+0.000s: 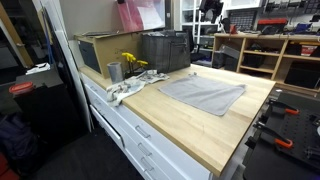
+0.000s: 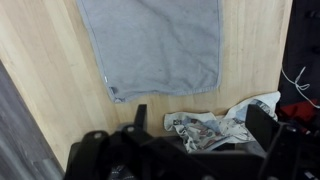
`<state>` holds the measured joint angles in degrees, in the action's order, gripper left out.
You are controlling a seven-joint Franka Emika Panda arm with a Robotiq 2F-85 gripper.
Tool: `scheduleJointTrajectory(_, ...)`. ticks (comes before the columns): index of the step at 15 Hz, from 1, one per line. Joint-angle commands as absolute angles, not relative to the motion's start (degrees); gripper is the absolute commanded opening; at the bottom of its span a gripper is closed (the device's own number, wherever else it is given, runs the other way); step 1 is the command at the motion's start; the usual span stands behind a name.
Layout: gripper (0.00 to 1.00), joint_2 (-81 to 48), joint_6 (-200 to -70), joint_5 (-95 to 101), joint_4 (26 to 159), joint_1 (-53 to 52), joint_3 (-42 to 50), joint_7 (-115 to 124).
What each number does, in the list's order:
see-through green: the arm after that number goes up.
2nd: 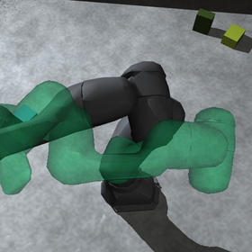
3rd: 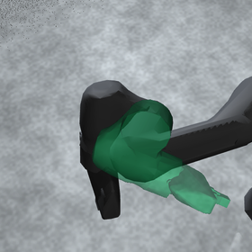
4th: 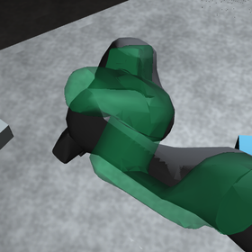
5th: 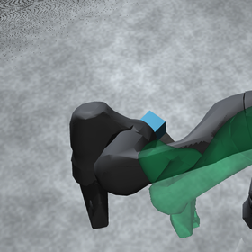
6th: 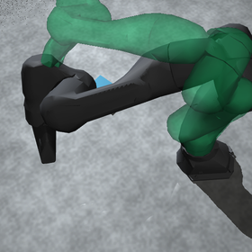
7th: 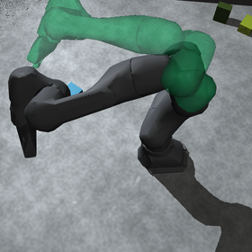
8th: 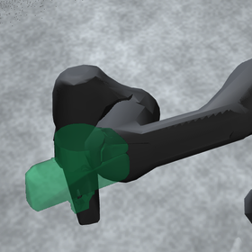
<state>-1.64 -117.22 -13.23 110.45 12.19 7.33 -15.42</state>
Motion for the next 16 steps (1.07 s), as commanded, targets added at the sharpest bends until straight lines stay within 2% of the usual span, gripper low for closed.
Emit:
scheduleJointTrajectory(1, 1.00, 0.8, -113.8, -12.7, 110.9, 11.5, 8.3, -14.9)
scheduleJointTrajectory(10, 1.00, 1.6, -111.0, -3.0, 111.3, 11.5, 8.9, -13.0)
scheduleJointTrajectory(16, 1.00, 1.9, -106.6, -3.6, 111.0, 11.7, 9.5, -15.1)
